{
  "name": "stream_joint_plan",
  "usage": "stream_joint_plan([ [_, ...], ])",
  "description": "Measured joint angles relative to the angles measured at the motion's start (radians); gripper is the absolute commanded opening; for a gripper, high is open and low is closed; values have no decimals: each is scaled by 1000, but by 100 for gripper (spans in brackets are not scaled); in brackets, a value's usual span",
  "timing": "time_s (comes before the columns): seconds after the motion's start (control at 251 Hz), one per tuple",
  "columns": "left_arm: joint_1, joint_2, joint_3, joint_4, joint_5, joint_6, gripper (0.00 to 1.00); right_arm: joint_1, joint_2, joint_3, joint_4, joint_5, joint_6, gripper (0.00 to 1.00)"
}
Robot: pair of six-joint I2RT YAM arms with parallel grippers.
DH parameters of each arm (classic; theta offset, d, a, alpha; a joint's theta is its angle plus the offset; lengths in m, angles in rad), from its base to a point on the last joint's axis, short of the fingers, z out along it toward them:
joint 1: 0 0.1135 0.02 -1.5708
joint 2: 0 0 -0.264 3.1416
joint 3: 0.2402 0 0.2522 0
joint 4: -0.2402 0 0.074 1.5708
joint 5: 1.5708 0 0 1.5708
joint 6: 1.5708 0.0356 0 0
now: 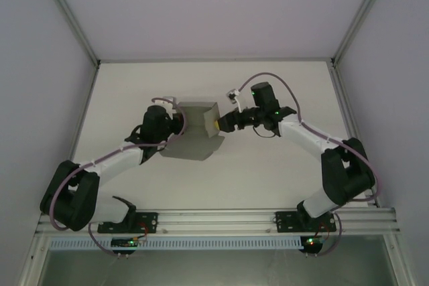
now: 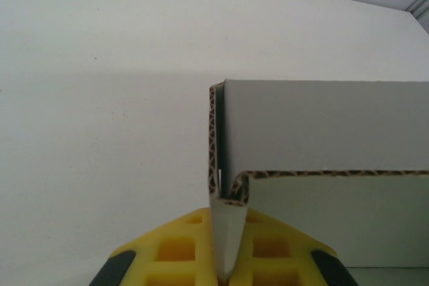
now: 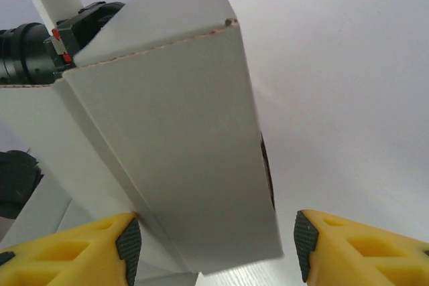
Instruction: Assemble paper box
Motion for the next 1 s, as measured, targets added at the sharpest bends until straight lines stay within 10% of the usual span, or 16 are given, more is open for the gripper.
stream_joint_plan([
  [0.327,-2,8,88,-146,-56,34,0,111,37,19,24,274,40,58],
  [0.591,-34,10,102,-172,-77,33,0,205,36,29,-22,627,28,19],
  [0.998,-141,10,171,-241,-270,-69,0,303,121,164,-135,1198,98,0],
])
